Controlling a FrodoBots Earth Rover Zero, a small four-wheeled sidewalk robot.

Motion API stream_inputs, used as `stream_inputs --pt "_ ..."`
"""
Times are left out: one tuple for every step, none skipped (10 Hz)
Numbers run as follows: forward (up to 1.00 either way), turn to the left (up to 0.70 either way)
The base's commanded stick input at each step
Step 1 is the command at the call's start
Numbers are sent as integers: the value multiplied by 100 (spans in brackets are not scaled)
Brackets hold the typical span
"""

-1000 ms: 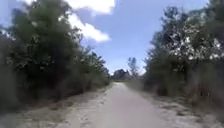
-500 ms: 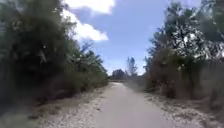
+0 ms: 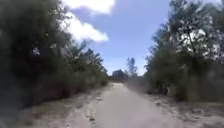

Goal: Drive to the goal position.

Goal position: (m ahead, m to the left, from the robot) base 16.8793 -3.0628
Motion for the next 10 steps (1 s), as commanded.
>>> stream_inputs --pt "100 0" --pt "100 0" --pt "100 0" --pt "100 0" --pt "100 0" --pt "100 0" --pt "100 0" --pt "100 0" --pt "100 0" --pt "100 0"
